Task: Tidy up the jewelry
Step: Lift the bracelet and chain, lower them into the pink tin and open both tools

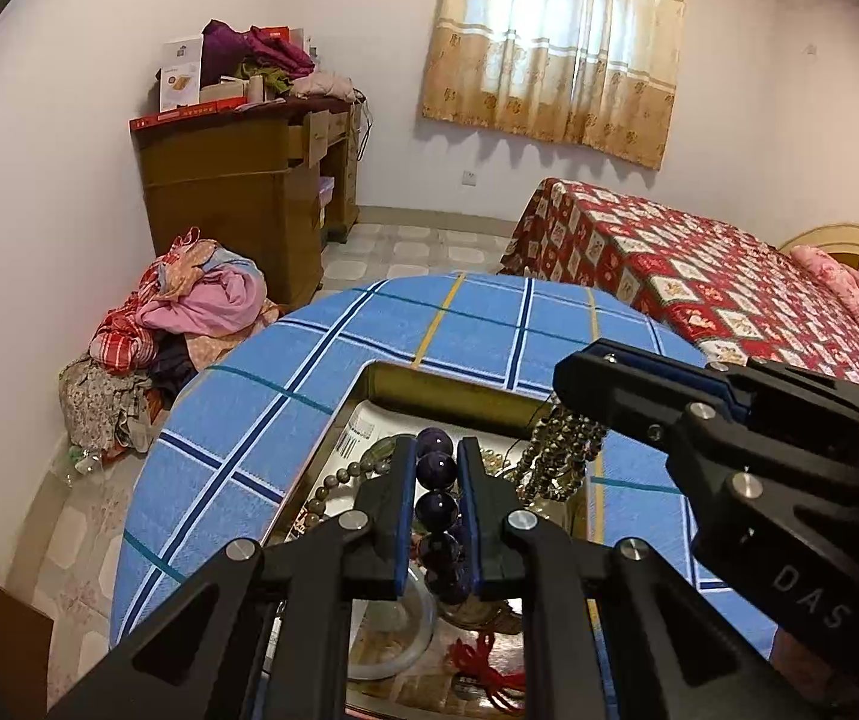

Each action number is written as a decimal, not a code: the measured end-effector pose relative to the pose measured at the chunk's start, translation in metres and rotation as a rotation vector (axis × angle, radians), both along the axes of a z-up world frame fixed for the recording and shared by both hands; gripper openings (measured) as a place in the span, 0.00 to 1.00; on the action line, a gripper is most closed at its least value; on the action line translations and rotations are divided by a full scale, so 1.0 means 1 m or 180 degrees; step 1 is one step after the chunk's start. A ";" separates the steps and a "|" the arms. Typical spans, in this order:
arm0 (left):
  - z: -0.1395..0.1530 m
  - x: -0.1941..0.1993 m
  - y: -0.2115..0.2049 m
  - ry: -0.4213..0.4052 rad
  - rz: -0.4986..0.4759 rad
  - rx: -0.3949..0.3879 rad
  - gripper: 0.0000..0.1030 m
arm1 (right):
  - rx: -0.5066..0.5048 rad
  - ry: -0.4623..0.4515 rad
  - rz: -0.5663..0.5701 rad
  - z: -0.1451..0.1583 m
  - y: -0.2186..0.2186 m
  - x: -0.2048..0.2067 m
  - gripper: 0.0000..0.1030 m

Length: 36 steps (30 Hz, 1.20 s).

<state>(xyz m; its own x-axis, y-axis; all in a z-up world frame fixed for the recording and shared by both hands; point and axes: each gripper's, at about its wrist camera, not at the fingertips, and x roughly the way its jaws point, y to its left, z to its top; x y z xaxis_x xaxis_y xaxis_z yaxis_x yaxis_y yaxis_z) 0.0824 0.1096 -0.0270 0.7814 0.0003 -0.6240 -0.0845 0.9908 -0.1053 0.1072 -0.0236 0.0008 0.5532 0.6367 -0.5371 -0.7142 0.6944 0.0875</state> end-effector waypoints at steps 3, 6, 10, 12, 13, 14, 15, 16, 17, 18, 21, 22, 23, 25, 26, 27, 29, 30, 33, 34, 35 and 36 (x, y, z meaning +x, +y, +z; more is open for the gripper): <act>-0.007 0.002 0.002 0.0054 0.0014 0.0007 0.13 | -0.0038 0.0051 0.0008 -0.006 0.003 0.003 0.12; -0.012 0.005 0.003 0.0099 0.0028 0.0013 0.13 | -0.0077 0.0094 0.0016 -0.012 0.007 0.004 0.12; -0.020 0.008 0.005 0.0158 0.0066 0.0064 0.13 | -0.0130 0.0154 0.0020 -0.021 0.011 0.006 0.12; -0.024 0.010 0.005 0.0191 0.0078 0.0072 0.13 | -0.0170 0.0176 0.0016 -0.025 0.013 0.009 0.12; -0.026 0.010 0.007 0.0208 0.0089 0.0060 0.13 | -0.0192 0.0188 0.0013 -0.027 0.014 0.009 0.12; -0.028 0.011 0.007 0.0227 0.0097 0.0063 0.13 | -0.0212 0.0202 0.0009 -0.031 0.014 0.010 0.12; -0.029 0.012 0.008 0.0242 0.0101 0.0064 0.13 | -0.0229 0.0215 0.0004 -0.034 0.014 0.011 0.12; -0.031 0.012 0.009 0.0264 0.0108 0.0061 0.13 | -0.0241 0.0224 -0.0002 -0.036 0.014 0.011 0.12; -0.032 0.012 0.010 0.0276 0.0118 0.0060 0.13 | -0.0254 0.0233 -0.0008 -0.038 0.014 0.011 0.12; -0.033 0.013 0.010 0.0287 0.0124 0.0053 0.13 | -0.0261 0.0237 -0.0013 -0.040 0.014 0.011 0.12; -0.037 0.013 0.014 0.0340 0.0146 0.0037 0.13 | -0.0293 0.0249 -0.0031 -0.044 0.015 0.012 0.12; -0.038 0.013 0.015 0.0357 0.0148 0.0035 0.13 | -0.0305 0.0256 -0.0032 -0.045 0.015 0.012 0.12; -0.039 0.013 0.016 0.0374 0.0146 0.0032 0.13 | -0.0336 0.0269 -0.0036 -0.047 0.016 0.013 0.12; -0.041 0.011 0.017 0.0408 0.0148 0.0009 0.14 | -0.0369 0.0276 -0.0057 -0.049 0.016 0.013 0.14; -0.041 0.010 0.017 0.0414 0.0149 -0.0007 0.16 | -0.0386 0.0283 -0.0073 -0.050 0.015 0.012 0.21; -0.041 0.008 0.018 0.0421 0.0144 -0.0017 0.25 | -0.0381 0.0291 -0.0079 -0.051 0.014 0.012 0.30; -0.039 0.005 0.019 0.0410 0.0243 0.0031 0.44 | -0.0355 0.0287 -0.0125 -0.050 0.009 0.011 0.34; -0.038 0.002 0.020 0.0386 0.0286 0.0047 0.56 | -0.0340 0.0293 -0.0151 -0.048 0.006 0.010 0.34; -0.032 -0.007 0.023 0.0322 0.0275 -0.0022 0.64 | -0.0294 0.0296 -0.0237 -0.043 -0.004 0.009 0.50; -0.029 -0.009 0.024 0.0308 0.0289 -0.0003 0.64 | -0.0287 0.0278 -0.0264 -0.042 -0.006 0.008 0.54; -0.027 -0.011 0.023 0.0289 0.0290 0.0001 0.64 | -0.0275 0.0259 -0.0310 -0.039 -0.011 0.005 0.56; -0.026 -0.014 0.023 0.0273 0.0285 -0.0009 0.64 | -0.0257 0.0261 -0.0325 -0.037 -0.013 0.002 0.56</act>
